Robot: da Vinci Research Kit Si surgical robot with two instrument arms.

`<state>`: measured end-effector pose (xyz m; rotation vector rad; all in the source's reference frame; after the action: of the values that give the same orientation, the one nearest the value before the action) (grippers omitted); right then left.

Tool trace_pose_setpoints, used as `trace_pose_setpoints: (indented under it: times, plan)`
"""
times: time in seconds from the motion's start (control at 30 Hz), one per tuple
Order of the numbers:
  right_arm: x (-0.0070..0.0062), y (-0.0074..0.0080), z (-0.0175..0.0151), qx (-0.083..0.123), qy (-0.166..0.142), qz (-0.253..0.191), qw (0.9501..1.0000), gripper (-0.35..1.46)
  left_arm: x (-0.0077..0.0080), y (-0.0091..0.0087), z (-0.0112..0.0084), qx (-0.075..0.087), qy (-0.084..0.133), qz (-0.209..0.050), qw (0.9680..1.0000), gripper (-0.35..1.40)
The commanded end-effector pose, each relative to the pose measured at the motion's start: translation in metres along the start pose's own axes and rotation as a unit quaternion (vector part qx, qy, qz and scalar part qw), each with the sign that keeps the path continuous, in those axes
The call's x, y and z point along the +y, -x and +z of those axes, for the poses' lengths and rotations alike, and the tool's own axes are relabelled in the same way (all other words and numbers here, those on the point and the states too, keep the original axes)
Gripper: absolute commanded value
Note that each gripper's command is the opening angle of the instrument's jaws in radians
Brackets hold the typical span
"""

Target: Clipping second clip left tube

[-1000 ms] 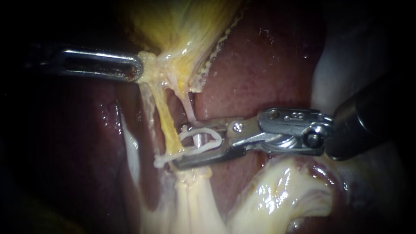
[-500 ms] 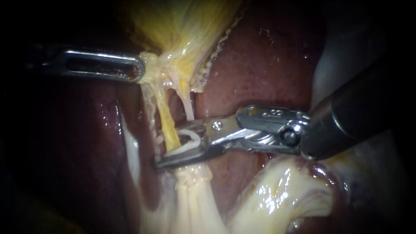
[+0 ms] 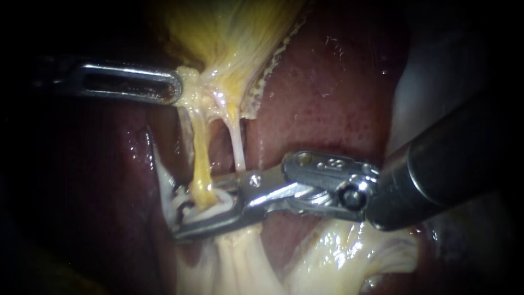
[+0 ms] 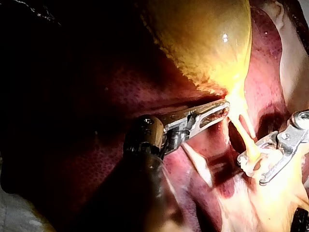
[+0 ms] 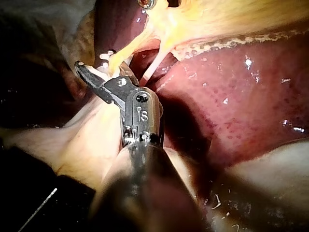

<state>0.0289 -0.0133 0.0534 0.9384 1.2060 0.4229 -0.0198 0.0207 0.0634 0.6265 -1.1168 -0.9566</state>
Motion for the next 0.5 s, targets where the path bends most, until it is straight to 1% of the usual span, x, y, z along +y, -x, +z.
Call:
trace_pose_setpoints:
  times: [0.03,0.17,0.23,0.3,0.37,0.5]
  plan:
    - [0.0,-0.0001,-0.0001,0.0,0.0,0.0,1.0,0.38,0.0,0.0,0.0,0.0,0.0,0.0,1.0,-0.35]
    - [0.0002,-0.0005,-0.0007,0.003,0.006,0.002,1.0,0.23,0.0,0.0,0.0,0.0,0.0,0.0,1.0,-0.35]
    - [0.0005,-0.0004,-0.0011,0.005,0.01,0.002,0.9999,0.07,0.0,0.0,0.0,0.0,0.0,0.0,1.0,-0.35]
    - [0.0007,-0.0003,-0.0014,0.006,0.011,0.002,0.9999,-0.04,-0.0001,0.0,-0.0001,0.0,0.0,0.0,1.0,-0.35]
    - [0.0009,-0.0002,-0.0016,0.006,0.012,0.002,0.9999,-0.15,-0.0001,0.0,-0.0001,0.0,0.0,0.0,1.0,-0.35]
    - [0.0011,-0.0001,-0.0017,0.006,0.012,0.017,0.9998,-0.35,-0.0001,0.0,0.0,0.0,0.0,0.0,1.0,-0.35]
